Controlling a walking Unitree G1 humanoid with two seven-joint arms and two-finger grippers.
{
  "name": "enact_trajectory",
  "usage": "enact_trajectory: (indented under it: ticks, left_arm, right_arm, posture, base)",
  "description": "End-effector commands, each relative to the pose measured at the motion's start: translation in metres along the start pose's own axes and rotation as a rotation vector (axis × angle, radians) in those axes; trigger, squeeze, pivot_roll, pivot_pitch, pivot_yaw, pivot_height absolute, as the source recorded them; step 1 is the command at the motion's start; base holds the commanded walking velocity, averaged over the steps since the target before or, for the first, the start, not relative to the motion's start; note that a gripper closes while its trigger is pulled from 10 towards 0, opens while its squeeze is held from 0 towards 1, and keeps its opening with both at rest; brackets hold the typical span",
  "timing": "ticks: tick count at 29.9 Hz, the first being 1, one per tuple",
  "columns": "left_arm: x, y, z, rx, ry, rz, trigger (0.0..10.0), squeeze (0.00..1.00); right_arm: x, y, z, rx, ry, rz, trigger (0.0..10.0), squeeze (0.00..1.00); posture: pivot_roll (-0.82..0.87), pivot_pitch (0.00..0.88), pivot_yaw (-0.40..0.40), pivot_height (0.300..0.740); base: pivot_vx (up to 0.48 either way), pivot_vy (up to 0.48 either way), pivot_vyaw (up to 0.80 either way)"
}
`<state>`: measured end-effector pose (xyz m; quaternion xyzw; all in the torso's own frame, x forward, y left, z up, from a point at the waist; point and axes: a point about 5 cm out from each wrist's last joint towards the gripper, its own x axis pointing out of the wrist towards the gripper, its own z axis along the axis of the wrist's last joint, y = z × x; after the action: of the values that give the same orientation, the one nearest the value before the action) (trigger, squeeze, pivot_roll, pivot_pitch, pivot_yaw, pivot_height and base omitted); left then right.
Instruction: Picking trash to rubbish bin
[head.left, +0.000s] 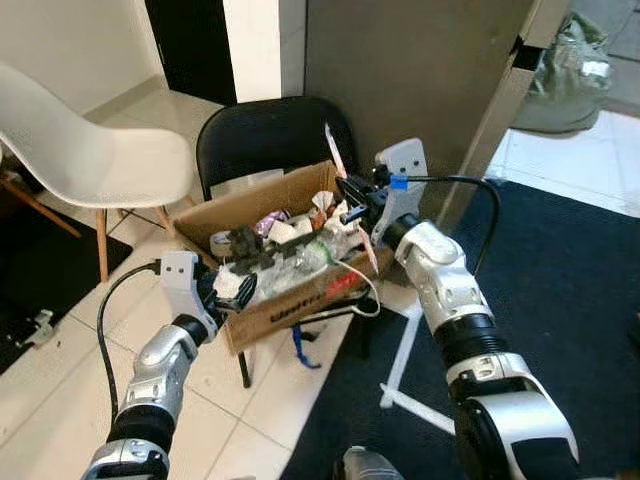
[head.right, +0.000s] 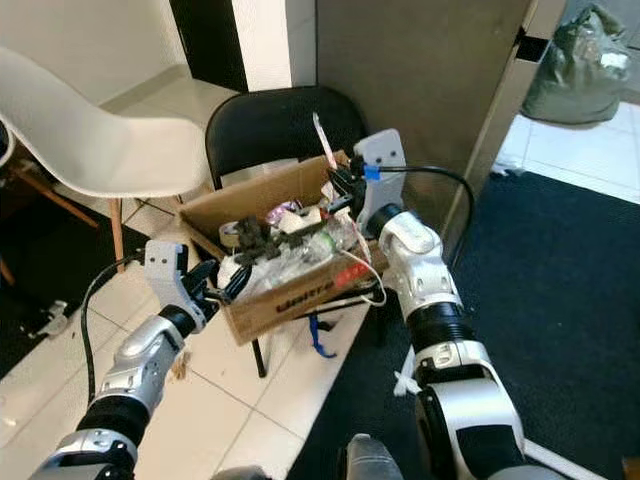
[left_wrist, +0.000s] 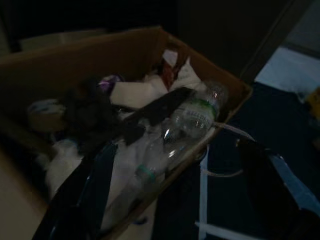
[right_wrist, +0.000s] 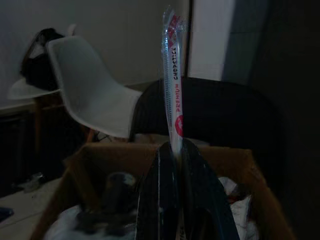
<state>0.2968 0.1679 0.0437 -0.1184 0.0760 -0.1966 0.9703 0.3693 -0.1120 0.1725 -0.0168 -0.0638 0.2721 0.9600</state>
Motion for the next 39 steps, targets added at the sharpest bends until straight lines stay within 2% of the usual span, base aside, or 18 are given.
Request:
enact_trajectory:
  ticks: [1, 7, 17, 19, 25, 27, 28, 36, 37, 39]
  left_arm:
    - [-0.004, 0.002, -0.005, 0.005, 0.037, 0.005, 10.0, 0.0]
    - [-0.003, -0.003, -0.01, 0.02, 0.071, -0.024, 10.0, 0.0]
    - [-0.003, -0.004, -0.009, 0.03, 0.081, -0.029, 10.0, 0.0]
    - [-0.003, -0.005, -0.01, 0.035, 0.086, -0.031, 10.0, 0.0]
    - [-0.004, -0.006, -0.011, 0.038, 0.09, -0.032, 10.0, 0.0]
    - [-0.004, -0.007, -0.012, 0.04, 0.093, -0.033, 10.0, 0.0]
    - [-0.004, -0.007, -0.012, 0.041, 0.094, -0.033, 10.0, 0.0]
    - [-0.005, -0.01, -0.015, 0.044, 0.102, -0.032, 10.0, 0.0]
    - [-0.007, -0.01, -0.016, 0.047, 0.104, -0.03, 10.0, 0.0]
    - [-0.008, -0.011, -0.017, 0.049, 0.104, -0.029, 10.0, 0.0]
  right_arm:
    - [0.006, 0.006, 0.009, -0.01, -0.02, 0.022, 10.0, 0.0]
    - [0.013, 0.019, 0.022, -0.021, -0.05, 0.06, 10.0, 0.0]
    - [0.018, 0.025, 0.03, -0.035, -0.06, 0.077, 10.0, 0.0]
    - [0.021, 0.037, 0.032, -0.076, -0.032, 0.116, 10.0, 0.0]
    - [0.027, 0.05, 0.032, -0.12, 0.022, 0.124, 10.0, 0.0]
    - [0.035, 0.057, 0.032, -0.198, 0.073, 0.097, 10.0, 0.0]
    - [0.037, 0.058, 0.032, -0.204, 0.08, 0.087, 10.0, 0.0]
    - [0.045, 0.048, 0.032, -0.234, 0.135, -0.061, 10.0, 0.0]
    - [0.047, 0.036, 0.031, -0.253, 0.157, -0.14, 10.0, 0.0]
    - [0.047, 0.028, 0.031, -0.25, 0.171, -0.184, 10.0, 0.0]
  posture:
    - [-0.04, 0.0, 0.013, 0.74]
    - [-0.03, 0.0, 0.011, 0.74]
    - [-0.03, 0.0, 0.008, 0.74]
    - [-0.03, 0.0, 0.009, 0.74]
    - [-0.02, 0.0, 0.006, 0.74]
    - [-0.02, 0.0, 0.001, 0.74]
    - [-0.02, 0.0, 0.001, 0.74]
    - [-0.02, 0.0, -0.011, 0.74]
    - [-0.01, 0.0, -0.02, 0.74]
    - [-0.01, 0.0, -0.024, 0.74]
  base:
    - [0.315, 0.0, 0.0]
    - [0.167, 0.0, 0.0]
    - [0.0, 0.0, 0.0]
    - [0.0, 0.0, 0.0]
    - [0.0, 0.0, 0.0]
    - [0.0, 0.0, 0.0]
    - [0.0, 0.0, 0.0]
    - [0.0, 0.0, 0.0]
    - [0.0, 0.0, 0.0]
    - [0.0, 0.0, 0.0]
